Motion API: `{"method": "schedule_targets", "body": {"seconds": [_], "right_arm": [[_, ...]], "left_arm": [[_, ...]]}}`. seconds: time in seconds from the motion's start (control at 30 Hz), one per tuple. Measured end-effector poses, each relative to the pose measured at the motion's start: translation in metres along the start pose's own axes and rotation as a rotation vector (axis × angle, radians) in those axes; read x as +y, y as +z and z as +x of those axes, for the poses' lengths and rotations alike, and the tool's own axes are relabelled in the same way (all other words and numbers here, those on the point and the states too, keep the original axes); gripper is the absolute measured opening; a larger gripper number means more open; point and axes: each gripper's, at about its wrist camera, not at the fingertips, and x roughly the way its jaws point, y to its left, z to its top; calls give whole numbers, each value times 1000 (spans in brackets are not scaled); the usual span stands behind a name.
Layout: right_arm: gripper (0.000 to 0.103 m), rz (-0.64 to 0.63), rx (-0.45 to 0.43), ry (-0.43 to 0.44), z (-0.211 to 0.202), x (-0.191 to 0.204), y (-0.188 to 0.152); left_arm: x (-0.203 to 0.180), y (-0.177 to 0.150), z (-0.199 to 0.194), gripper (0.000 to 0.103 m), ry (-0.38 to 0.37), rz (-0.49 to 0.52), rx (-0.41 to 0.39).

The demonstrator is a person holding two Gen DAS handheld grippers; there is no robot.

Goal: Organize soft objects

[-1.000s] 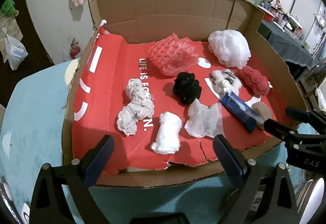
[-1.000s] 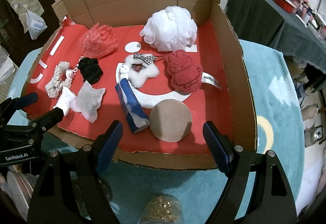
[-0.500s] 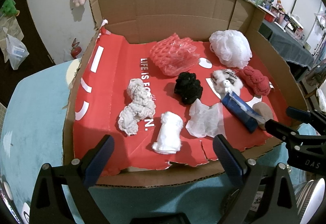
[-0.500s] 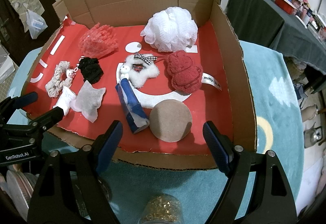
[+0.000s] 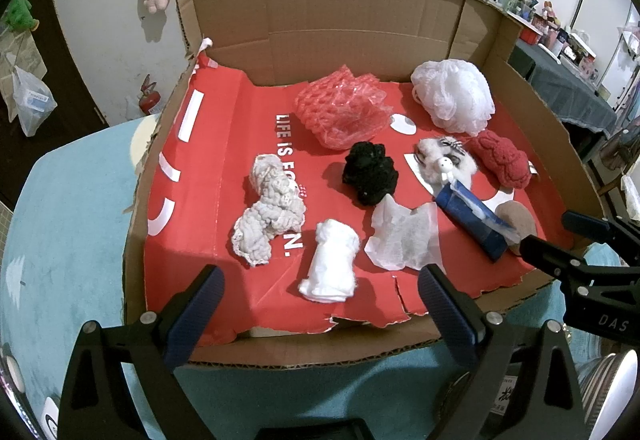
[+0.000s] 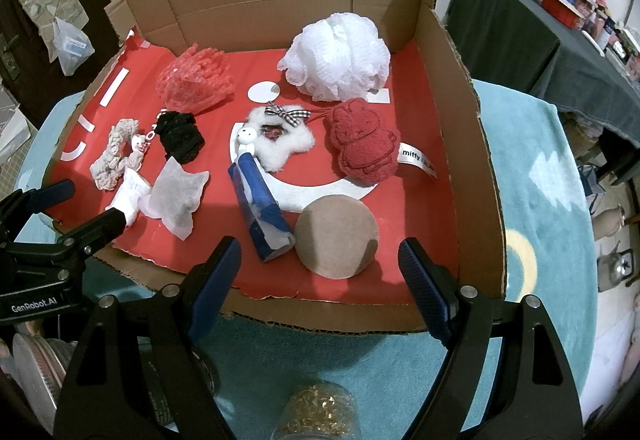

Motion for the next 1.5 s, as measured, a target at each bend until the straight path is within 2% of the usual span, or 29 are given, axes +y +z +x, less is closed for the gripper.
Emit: {"method": "schedule_targets", "body": {"seconds": [0.37,0.5,0.57,0.6,0.7,0.8,0.9,1.0,1.1,1.17,1.27,1.37,1.5], "right_arm": [[81,0,0,-1,0,0,0],[81,-1,-2,10,0,0,1],[81,9,-5,26,-2,-1,1],[81,18,-13,28,-5,-3,2],[81,40,-76,45,-32,-8,1],[81,21,-142,19,-65,-8,-4],[81,-3,-212,3,-99,-4,-22],[81,-26,-261,16,-126,2,-52],[92,-46,-307,24,-147,11,-90],[93,-59,-330,20,-154,16,-111],[93,-80,-356,-6,-157,25,-143],[93,-65,-364,-19,-149,29,-170],[93,-35,-335,-16,-125,29,-194]], "left_arm": [[1,0,-1,99,-7,-5,-2],[2,0,-7,99,-32,-6,-18],[5,0,-19,99,-24,-7,-49],[8,0,-31,99,-10,-8,-89],[14,-3,-63,99,-9,-31,-156],[17,-16,-99,100,-23,-45,-225],[9,-47,-135,103,-45,-25,-306],[5,-75,-152,103,-80,-32,-322],[0,-107,-164,103,-110,-39,-341],[-3,-126,-168,103,-107,-40,-360],[-11,-154,-169,103,-104,-37,-380],[-22,-176,-160,103,-65,-13,-387],[-33,-195,-130,103,-35,32,-333]]}}
